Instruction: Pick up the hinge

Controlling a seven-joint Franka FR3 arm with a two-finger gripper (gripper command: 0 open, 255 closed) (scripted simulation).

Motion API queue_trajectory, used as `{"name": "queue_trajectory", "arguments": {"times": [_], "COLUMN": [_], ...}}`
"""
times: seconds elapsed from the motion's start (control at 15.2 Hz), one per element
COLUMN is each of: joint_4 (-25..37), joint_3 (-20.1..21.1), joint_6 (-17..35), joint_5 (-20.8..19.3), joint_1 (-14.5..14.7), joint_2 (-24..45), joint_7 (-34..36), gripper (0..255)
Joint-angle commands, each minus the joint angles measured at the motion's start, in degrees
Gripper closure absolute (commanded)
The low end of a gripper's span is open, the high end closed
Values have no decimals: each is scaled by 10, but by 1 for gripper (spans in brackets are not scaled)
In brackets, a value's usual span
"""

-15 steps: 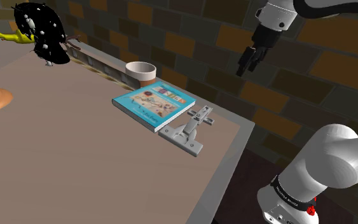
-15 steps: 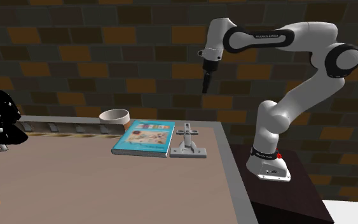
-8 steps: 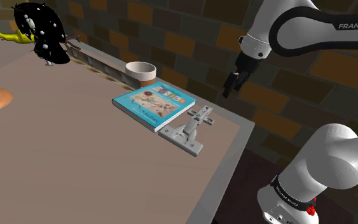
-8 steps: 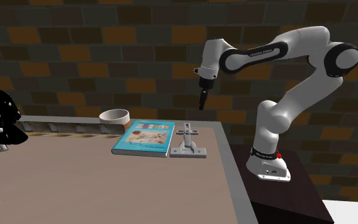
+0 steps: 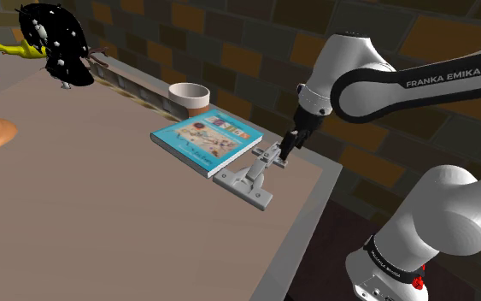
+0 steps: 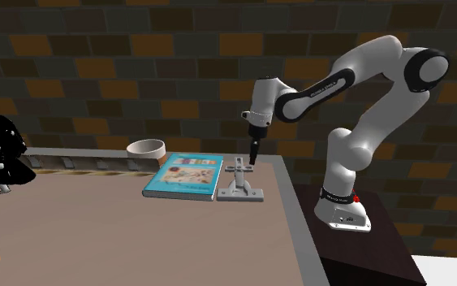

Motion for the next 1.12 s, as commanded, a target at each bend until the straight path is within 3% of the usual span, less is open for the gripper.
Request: {"name": "queue_trajectory", "arguments": {"times": [0.0,0.4,0.53,0.59,1.06], "joint_4": [-12,-44,-44,-44,-44], "joint_3": [0,4,4,4,4], "joint_6": [18,84,84,84,84], "joint_5": [1,0,0,0,1], "joint_1": [1,0,0,0,0], "joint_2": [6,40,40,40,40], "joint_7": [-1,2,2,2,3], "gripper": [0,0,0,255,255]}}
